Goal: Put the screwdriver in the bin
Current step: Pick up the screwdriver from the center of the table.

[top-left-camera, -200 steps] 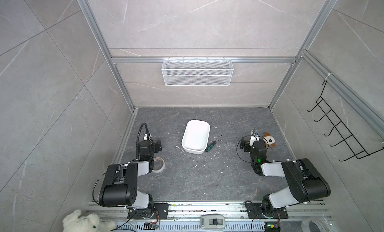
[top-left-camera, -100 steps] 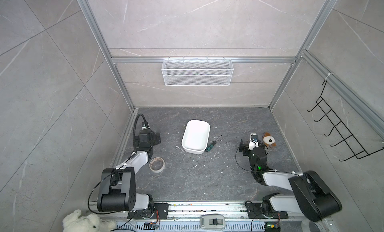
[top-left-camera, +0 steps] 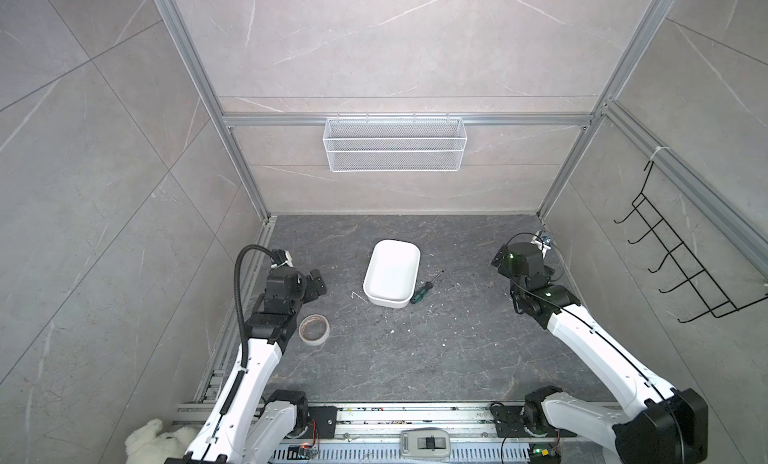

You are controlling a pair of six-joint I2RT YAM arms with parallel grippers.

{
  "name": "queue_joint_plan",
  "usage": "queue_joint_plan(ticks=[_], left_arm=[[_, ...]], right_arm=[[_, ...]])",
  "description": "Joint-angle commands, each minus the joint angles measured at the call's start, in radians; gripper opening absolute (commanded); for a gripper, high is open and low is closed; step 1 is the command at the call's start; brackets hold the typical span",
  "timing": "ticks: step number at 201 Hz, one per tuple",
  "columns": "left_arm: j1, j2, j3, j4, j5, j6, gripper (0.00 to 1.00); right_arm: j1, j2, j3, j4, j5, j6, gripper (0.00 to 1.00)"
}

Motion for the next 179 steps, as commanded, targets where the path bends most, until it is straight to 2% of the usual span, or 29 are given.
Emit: queue_joint_plan(ticks=[1, 23, 60, 75, 101, 127, 156, 179], left_arm=[[0.003, -0.037, -0.087, -0.082, 0.077, -0.058, 1.00], [0.003, -0.061, -0.110, -0.101, 0.080, -0.048, 1.00], [0.003, -0.081, -0.136, -0.074, 0.041, -0.053, 1.00], [0.003, -0.074, -0.166, -0.068, -0.007, -0.117, 1.00], [0.003, -0.060, -0.164, -0.077, 0.016, -0.122, 1.00], [0.003, -0.067, -0.173, -0.063, 0.038, -0.119, 1.00], [0.003, -0.075, -0.176, -0.067, 0.026, -0.126, 1.00], [0.003, -0.083, -0.180, -0.064, 0.029, -0.125, 1.00]], right_arm=[[0.008, 0.046, -0.009, -0.220, -0.099, 0.113, 1.00], [0.043, 0.022, -0.061, -0.157, -0.185, 0.140, 0.99], [0.139, 0.037, -0.069, -0.175, -0.227, 0.253, 0.98], [0.176, 0.050, -0.081, -0.158, -0.257, 0.310, 0.98], [0.216, 0.075, -0.129, -0.056, -0.337, 0.402, 0.95], [0.231, 0.148, -0.139, 0.050, -0.426, 0.486, 0.93], [0.233, 0.266, -0.092, 0.079, -0.584, 0.613, 0.87], [0.239, 0.323, -0.052, 0.042, -0.641, 0.714, 0.80]])
